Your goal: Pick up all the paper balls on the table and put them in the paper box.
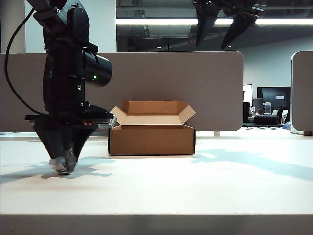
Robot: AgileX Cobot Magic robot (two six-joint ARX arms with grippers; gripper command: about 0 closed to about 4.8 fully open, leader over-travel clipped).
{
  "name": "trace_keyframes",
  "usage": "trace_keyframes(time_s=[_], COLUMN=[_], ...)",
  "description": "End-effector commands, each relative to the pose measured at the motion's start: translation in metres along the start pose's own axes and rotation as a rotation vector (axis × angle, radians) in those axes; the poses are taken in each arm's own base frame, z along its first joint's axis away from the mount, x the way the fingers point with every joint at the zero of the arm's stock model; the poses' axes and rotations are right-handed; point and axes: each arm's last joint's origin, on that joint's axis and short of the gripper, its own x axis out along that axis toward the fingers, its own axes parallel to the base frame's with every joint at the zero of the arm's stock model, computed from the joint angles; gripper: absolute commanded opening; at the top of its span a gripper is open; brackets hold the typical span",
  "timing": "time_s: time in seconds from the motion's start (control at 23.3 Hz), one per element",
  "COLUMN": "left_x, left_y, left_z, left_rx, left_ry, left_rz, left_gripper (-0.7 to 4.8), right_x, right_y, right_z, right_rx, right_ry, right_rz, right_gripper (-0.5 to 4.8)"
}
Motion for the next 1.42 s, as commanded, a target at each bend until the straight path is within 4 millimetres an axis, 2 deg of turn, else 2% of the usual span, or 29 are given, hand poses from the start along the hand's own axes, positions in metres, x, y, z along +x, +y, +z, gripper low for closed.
trace_keyframes(time_s=[0.04,0.13,0.21,0.47,0.6,0.73,0.86,1.12,1.24,1.33,1.42], left_x=[0.000,0.000,0.000,-0.001,-0.010,-0.027,-0.052,-0.110,-0.128,-0.135,-0.132], left_y=[0.000,0.000,0.000,0.000,-0.001,-0.001,-0.002,-0.003,-0.004,-0.005,-0.004], left_z=[0.001,0.001,0.001,0.002,0.007,0.016,0.029,0.061,0.071,0.080,0.086], left_rx=[-0.001,-0.001,0.000,0.000,0.003,0.007,0.009,0.002,-0.019,-0.001,-0.008], left_ry=[-0.012,-0.013,-0.013,-0.024,-0.049,-0.112,-0.229,-0.606,-0.765,-0.879,-0.905], left_rz=[-0.001,-0.001,-0.001,-0.001,-0.004,-0.004,-0.004,-0.008,-0.028,-0.077,-0.102], left_gripper=[1.06,0.97,0.51,0.49,0.49,0.49,0.49,0.50,0.55,1.10,2.15], right_x=[-0.006,-0.006,-0.006,-0.006,-0.006,-0.006,-0.006,-0.006,-0.006,-0.006,-0.006], right_y=[0.000,0.000,0.000,0.000,-0.001,-0.001,-0.001,-0.001,-0.001,-0.001,-0.001], right_z=[0.003,0.003,0.003,0.003,0.004,0.004,0.004,0.004,0.003,0.003,0.003], right_rx=[-0.004,-0.004,-0.004,-0.004,-0.003,-0.003,-0.003,-0.002,0.002,0.002,0.001], right_ry=[-0.028,-0.028,-0.028,-0.028,-0.032,-0.038,-0.039,-0.035,-0.027,-0.027,-0.027], right_rz=[-0.002,-0.002,-0.002,-0.003,-0.003,-0.005,-0.005,-0.003,-0.001,-0.001,-0.002], right_gripper=[3.87,3.87,3.87,3.87,3.87,3.87,3.87,3.87,3.86,3.86,3.87])
